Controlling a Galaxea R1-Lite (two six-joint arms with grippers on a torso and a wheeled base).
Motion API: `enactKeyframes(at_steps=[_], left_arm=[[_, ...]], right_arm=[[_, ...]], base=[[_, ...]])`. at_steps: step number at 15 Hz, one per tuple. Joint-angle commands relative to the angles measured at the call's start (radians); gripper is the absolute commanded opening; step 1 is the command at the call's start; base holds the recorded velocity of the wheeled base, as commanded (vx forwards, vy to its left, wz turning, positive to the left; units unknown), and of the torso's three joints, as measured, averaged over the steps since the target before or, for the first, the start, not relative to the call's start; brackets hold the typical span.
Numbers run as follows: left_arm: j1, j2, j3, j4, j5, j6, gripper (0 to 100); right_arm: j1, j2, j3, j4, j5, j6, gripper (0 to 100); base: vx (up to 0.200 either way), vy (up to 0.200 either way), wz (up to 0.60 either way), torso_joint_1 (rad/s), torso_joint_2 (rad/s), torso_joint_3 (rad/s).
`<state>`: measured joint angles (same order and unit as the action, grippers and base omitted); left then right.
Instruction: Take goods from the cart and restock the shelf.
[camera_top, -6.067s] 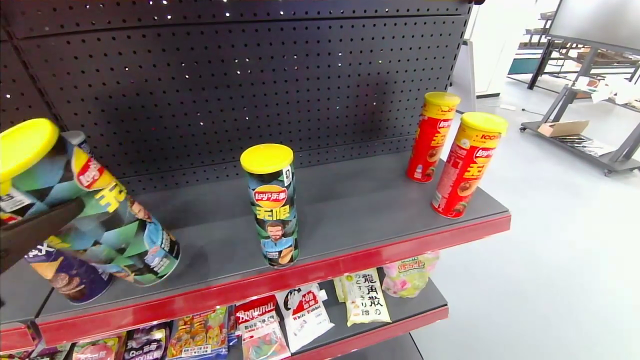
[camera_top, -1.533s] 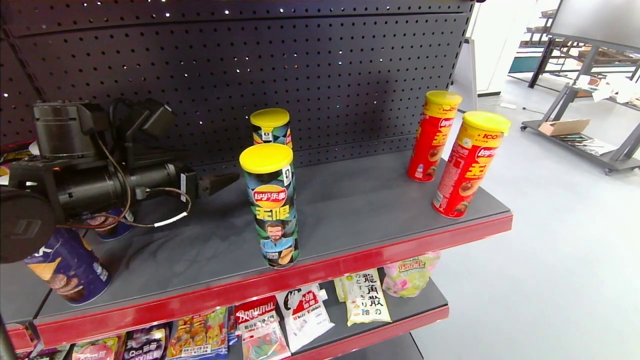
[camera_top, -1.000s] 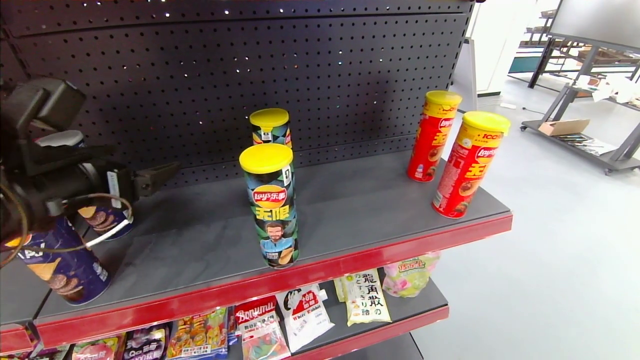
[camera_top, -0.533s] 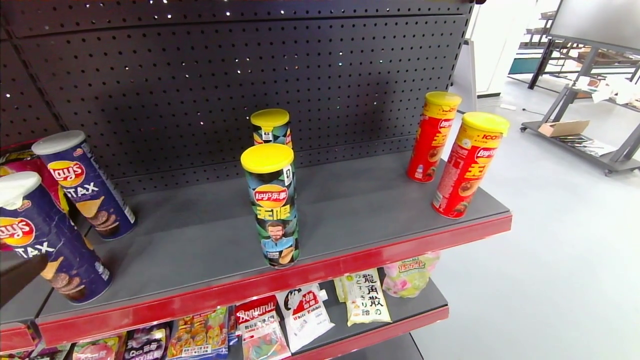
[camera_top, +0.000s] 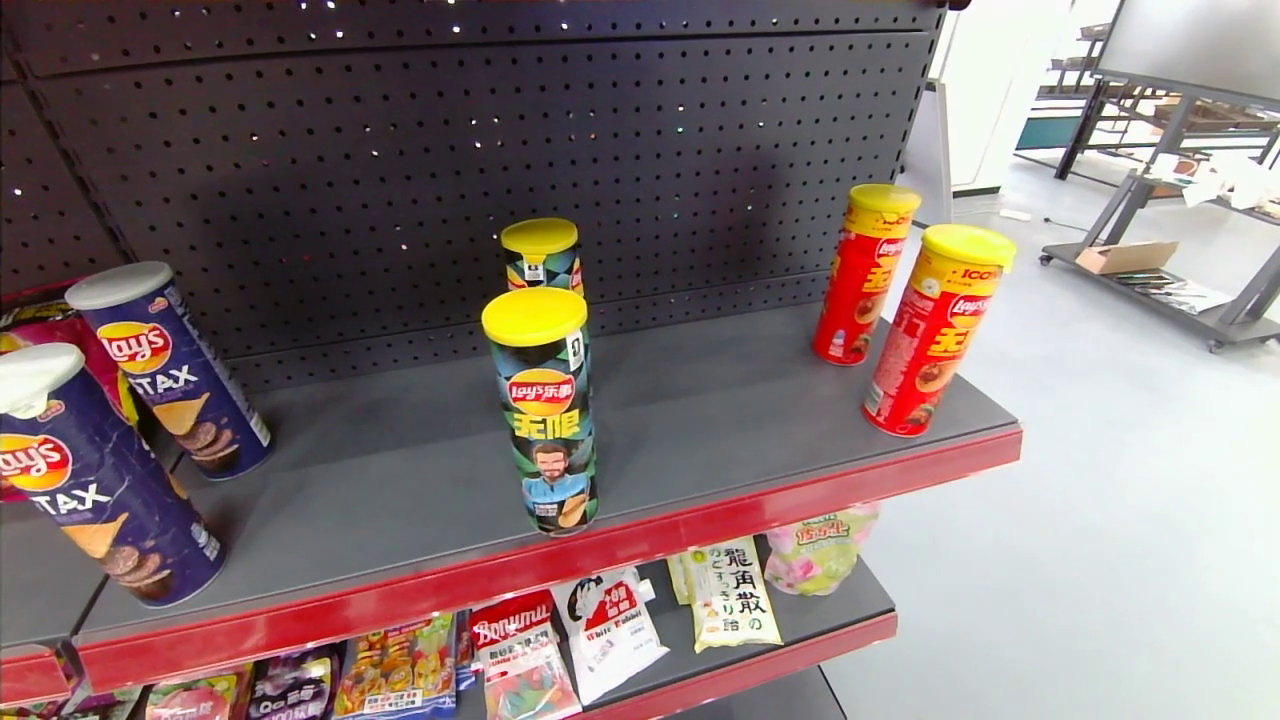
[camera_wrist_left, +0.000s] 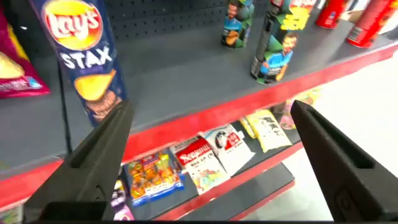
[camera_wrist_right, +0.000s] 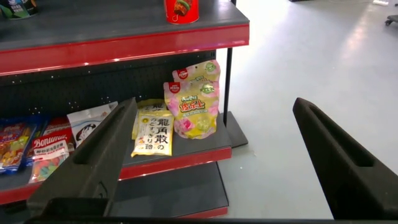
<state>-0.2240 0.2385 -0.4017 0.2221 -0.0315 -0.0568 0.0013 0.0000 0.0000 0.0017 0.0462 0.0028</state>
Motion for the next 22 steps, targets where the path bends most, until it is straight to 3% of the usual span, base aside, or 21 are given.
enactKeyframes(at_steps=[1,4,7,13,14,16,18,19,20,21,22], left_arm=[[-0.001,-0.084,0.057,0.002,-0.015,0.002,100],[0.0,-0.107,0.098,0.003,0.013,0.002,100],[0.002,-0.131,0.147,0.003,0.042,0.005,100],[0.002,-0.139,0.216,-0.006,0.045,0.003,100],[0.002,-0.139,0.256,-0.037,0.045,0.005,100],[0.002,-0.139,0.379,-0.214,0.061,0.034,100],[0.009,-0.134,0.399,-0.26,0.191,0.02,100],[0.012,-0.137,0.4,-0.26,0.292,-0.014,100],[0.012,-0.137,0.402,-0.26,0.318,-0.046,100],[0.012,-0.137,0.402,-0.264,0.312,-0.046,100],[0.012,-0.139,0.402,-0.265,0.226,-0.015,100]], right_arm=[[0.0,0.002,0.0,0.0,0.001,-0.004,100],[0.0,0.002,0.0,0.0,0.001,-0.004,100],[0.0,0.002,0.0,0.0,0.001,-0.007,100],[0.0,0.002,0.0,0.0,0.001,0.0,100],[0.0,0.0,0.0,0.0,0.001,0.0,100],[0.0,0.002,0.0,0.0,0.001,0.0,100],[0.0,0.002,0.0,0.0,0.001,0.0,100],[0.0,0.002,0.0,0.0,0.001,0.002,100],[0.0,0.002,0.0,0.0,0.001,0.0,100],[0.0,0.002,0.0,0.0,0.001,0.0,100],[0.0,0.002,0.0,0.0,0.001,0.0,100]], base=[[0.0,0.0,0.0,0.0,0.0,0.0],[0.0,0.0,0.0,0.0,0.0,0.0],[0.0,0.0,0.6,0.002,0.0,-0.001],[0.0,0.0,0.5,0.005,0.0,0.001],[0.0,0.0,0.0,0.0,0.0,0.0],[0.0,0.0,0.0,0.0,0.0,0.0],[0.0,0.0,0.0,0.0,0.0,0.0],[0.0,0.0,0.0,0.0,0.0,0.0],[0.0,0.0,0.0,0.0,0.0,0.0],[0.0,0.0,0.0,0.0,0.0,0.0],[0.0,0.0,0.0,0.0,0.0,0.0]])
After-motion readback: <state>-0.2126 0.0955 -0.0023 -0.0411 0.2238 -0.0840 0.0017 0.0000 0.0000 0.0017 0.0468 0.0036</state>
